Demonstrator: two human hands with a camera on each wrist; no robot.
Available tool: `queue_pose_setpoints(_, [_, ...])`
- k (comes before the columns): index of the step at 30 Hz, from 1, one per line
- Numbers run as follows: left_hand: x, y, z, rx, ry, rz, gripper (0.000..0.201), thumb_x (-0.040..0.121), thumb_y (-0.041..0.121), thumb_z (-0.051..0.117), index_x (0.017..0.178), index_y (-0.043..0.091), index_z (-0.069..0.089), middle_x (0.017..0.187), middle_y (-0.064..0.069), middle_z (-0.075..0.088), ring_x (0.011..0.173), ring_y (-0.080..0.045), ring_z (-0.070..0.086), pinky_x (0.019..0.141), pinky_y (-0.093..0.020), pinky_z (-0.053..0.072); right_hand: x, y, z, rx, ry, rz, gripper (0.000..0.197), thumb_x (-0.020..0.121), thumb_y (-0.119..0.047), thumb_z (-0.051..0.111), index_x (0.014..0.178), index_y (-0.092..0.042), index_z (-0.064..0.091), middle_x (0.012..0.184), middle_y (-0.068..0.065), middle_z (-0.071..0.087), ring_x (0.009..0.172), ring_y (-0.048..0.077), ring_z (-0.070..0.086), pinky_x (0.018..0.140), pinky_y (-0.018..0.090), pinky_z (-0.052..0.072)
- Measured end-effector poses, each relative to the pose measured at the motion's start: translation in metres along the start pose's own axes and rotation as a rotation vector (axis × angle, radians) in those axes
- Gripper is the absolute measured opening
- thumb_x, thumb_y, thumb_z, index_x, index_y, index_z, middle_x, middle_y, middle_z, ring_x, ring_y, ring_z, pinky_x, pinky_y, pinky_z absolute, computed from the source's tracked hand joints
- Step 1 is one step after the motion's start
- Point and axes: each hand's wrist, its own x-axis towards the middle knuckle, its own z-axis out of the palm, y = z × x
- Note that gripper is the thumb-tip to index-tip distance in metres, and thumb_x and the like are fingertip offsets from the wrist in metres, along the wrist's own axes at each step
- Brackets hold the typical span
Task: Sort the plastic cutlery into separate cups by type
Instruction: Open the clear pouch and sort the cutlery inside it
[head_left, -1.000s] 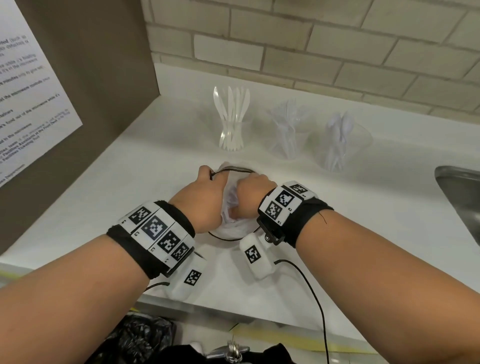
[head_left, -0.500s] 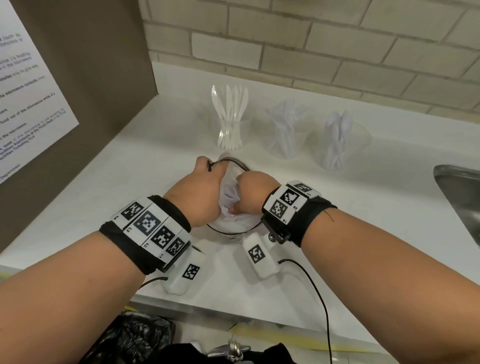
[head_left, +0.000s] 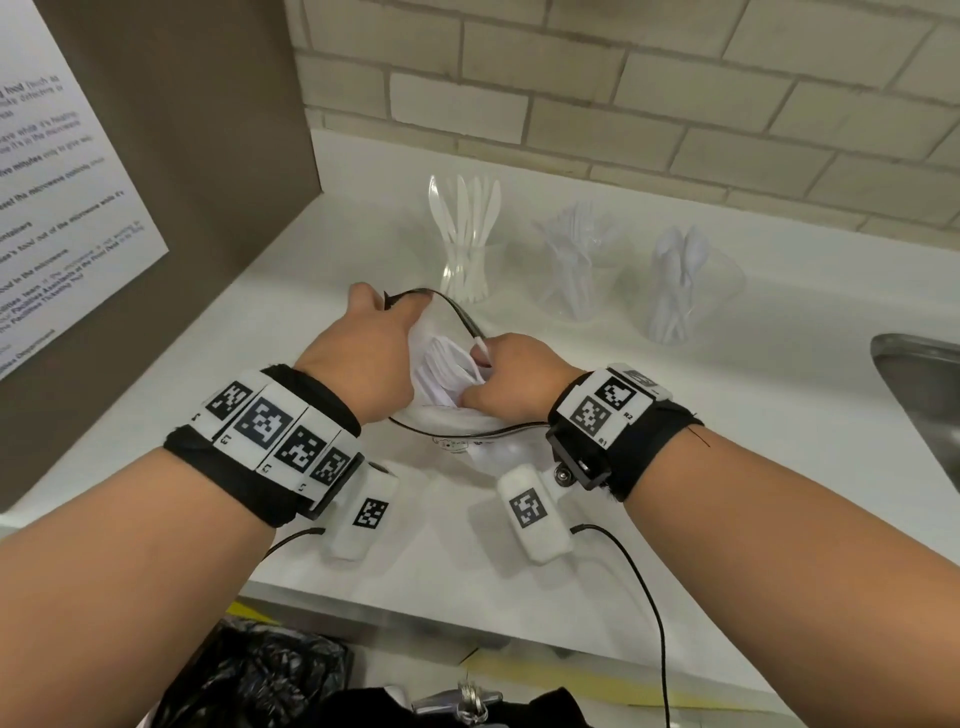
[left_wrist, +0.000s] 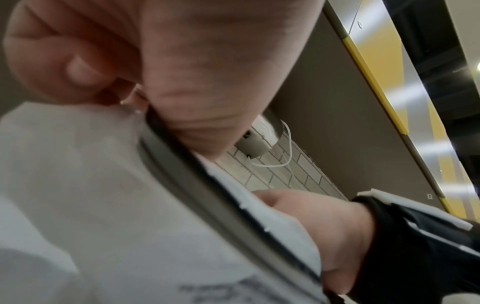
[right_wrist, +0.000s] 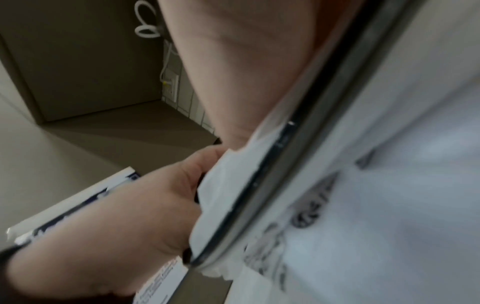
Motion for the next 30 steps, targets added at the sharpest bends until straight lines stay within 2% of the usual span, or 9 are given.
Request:
queue_pose_setpoints(2, [0.0,0.0,-0.002,0.015,0.006,-0.007,0.087,0.078,0.005,0.057,0.149,0.038,0.018,0.142,-0.009,0.022,0.071,-0.025,0.057,0.063,-0.028,0.044,-0.003,0.001,-0.001,0.102,0.027,-0.018,0.027,0.08,-0.027,0.067,0.083,-0.002,0.056,0.078,0.01,0.056,0.074,0.024,0.055,0.065,0.031,0.04])
queue_pose_setpoints(4, [0.001,-0.001,-0.006,0.017,-0.006,-0.01,0.086,0.079,0.004,0.055,0.148,0.04,0.018,0.144,-0.009,0.021,0.073,-0.025,0.058,0.06,-0.026,0.042,-0.004,0.002,-0.001,0.165,0.042,-0.043,0.025,0.08,-0.022,0.067,0.093,-0.003,0.06,0.088,0.011,0.063,0.083,0.025,0.059,0.073,0.033,0.047])
queue_pose_setpoints(7, [0.005,-0.005,-0.013,-0.028,0.007,-0.041,0.079,0.083,0.003,0.048,0.148,0.039,0.023,0.144,-0.009,0.027,0.094,-0.03,0.059,0.073,-0.029,0.046,-0.005,0.003,0.003,0.222,0.086,-0.061,0.027,0.08,-0.018,0.066,0.104,-0.009,0.059,0.102,0.011,0.065,0.094,0.026,0.061,0.085,0.037,0.051])
queue_pose_setpoints(13, [0.004,0.002,-0.013,-0.164,0.046,0.099,0.069,0.085,0.009,0.051,0.148,0.027,0.029,0.141,-0.01,0.037,0.114,-0.031,0.053,0.087,-0.027,0.042,-0.008,-0.003,0.006,0.348,0.157,-0.014,0.019,0.078,-0.025,0.069,0.075,-0.012,0.056,0.071,0.0,0.057,0.064,0.015,0.052,0.059,0.025,0.04])
queue_pose_setpoints(16, [0.002,0.003,-0.015,-0.178,0.013,0.147,0.068,0.085,0.016,0.058,0.147,0.023,0.032,0.134,-0.013,0.044,0.115,-0.031,0.052,0.088,-0.027,0.041,-0.01,-0.007,0.003,0.289,0.162,-0.038,0.023,0.079,-0.028,0.067,0.085,-0.007,0.061,0.08,0.007,0.064,0.072,0.021,0.058,0.066,0.031,0.046])
queue_pose_setpoints(20, [0.007,-0.003,-0.019,-0.105,0.063,0.032,0.06,0.085,0.006,0.051,0.143,0.018,0.039,0.128,-0.016,0.054,0.108,-0.032,0.057,0.077,-0.029,0.042,-0.011,-0.003,-0.002,0.207,0.121,-0.021,0.032,0.08,-0.024,0.066,0.06,-0.012,0.045,0.059,0.001,0.046,0.055,0.017,0.042,0.051,0.02,0.032])
queue_pose_setpoints(23, [0.008,-0.005,-0.016,-0.116,0.077,-0.074,0.061,0.088,0.007,0.046,0.146,0.022,0.036,0.135,-0.014,0.052,0.114,-0.033,0.055,0.086,-0.035,0.045,-0.012,-0.006,-0.005,0.198,0.102,-0.039,0.041,0.081,-0.023,0.067,0.054,-0.017,0.037,0.054,-0.003,0.039,0.051,0.013,0.036,0.048,0.018,0.028])
queue_pose_setpoints(28, [0.011,-0.008,-0.015,-0.189,0.123,-0.142,0.052,0.087,0.003,0.042,0.136,0.016,0.048,0.13,-0.013,0.058,0.115,-0.034,0.055,0.084,-0.032,0.039,-0.016,-0.004,-0.002,0.266,0.114,-0.096,0.013,0.08,-0.013,0.065,0.075,-0.003,0.06,0.073,0.013,0.061,0.07,0.027,0.055,0.064,0.028,0.04])
queue_pose_setpoints(30, [0.012,-0.009,-0.017,-0.279,0.128,-0.178,0.05,0.086,-0.001,0.041,0.133,0.013,0.052,0.125,-0.014,0.06,0.111,-0.034,0.056,0.084,-0.031,0.041,-0.017,-0.003,-0.003,0.288,0.118,-0.119,0.009,0.079,-0.01,0.064,0.085,-0.003,0.064,0.081,0.013,0.066,0.076,0.026,0.058,0.066,0.025,0.042])
